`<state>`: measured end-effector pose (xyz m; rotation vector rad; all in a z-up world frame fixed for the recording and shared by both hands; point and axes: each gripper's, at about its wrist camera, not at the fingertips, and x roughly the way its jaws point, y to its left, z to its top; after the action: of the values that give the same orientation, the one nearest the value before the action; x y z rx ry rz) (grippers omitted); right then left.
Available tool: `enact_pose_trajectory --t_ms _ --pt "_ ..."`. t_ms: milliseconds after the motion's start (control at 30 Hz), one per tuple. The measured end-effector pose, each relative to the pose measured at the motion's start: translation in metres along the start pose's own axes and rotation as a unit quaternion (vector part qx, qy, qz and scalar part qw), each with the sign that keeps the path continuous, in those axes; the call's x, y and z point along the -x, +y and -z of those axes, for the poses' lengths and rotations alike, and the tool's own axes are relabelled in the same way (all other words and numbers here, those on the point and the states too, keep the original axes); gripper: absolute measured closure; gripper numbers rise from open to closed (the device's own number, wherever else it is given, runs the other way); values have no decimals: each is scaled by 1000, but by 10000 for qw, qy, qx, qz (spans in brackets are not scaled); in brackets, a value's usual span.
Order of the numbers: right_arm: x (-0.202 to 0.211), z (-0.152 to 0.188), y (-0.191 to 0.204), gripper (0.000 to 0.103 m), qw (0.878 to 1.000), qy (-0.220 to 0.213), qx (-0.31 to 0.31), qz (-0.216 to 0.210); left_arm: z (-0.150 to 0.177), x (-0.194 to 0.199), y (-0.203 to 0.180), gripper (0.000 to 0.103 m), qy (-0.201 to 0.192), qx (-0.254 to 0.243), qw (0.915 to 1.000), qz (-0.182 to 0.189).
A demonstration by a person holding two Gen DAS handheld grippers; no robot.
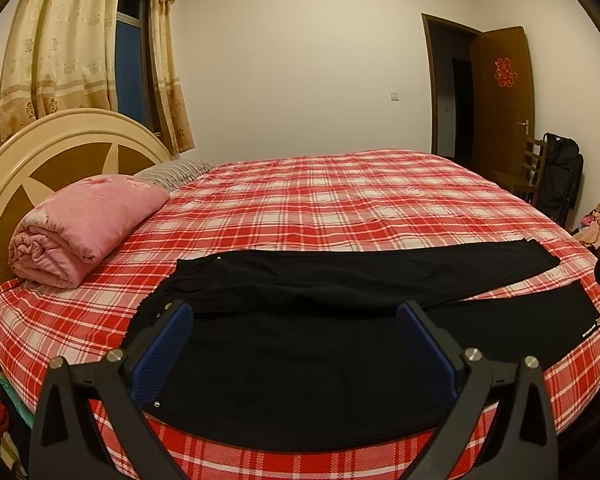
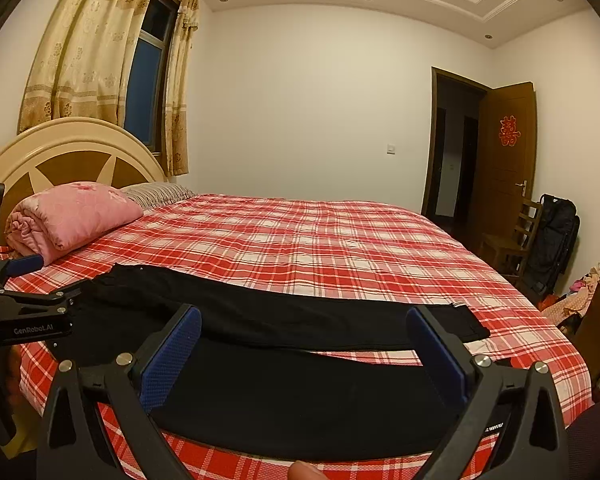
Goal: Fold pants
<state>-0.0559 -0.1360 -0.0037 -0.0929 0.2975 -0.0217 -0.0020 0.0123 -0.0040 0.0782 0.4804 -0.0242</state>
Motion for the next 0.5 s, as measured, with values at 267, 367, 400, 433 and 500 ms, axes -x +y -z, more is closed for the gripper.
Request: enact_pose_trajectory --t_ms 267,367,400,433,500 --pt "1 0 -1 1 10000 4 38 2 -3 1 3 0 -50 -9 10000 -32" --pt "1 -1 1 1 10000 7 42 6 -3 1 3 0 -53 -9 10000 -33" --pt "1 -1 1 1 10000 6 41 8 -3 1 4 0 -56 -6 10000 -37" --pt "2 -1 1 1 10000 4 39 6 -3 1 4 0 -54 -2 10000 -38" --pt "2 -1 1 1 10000 7 40 9 -5 1 4 0 -57 1 10000 -43"
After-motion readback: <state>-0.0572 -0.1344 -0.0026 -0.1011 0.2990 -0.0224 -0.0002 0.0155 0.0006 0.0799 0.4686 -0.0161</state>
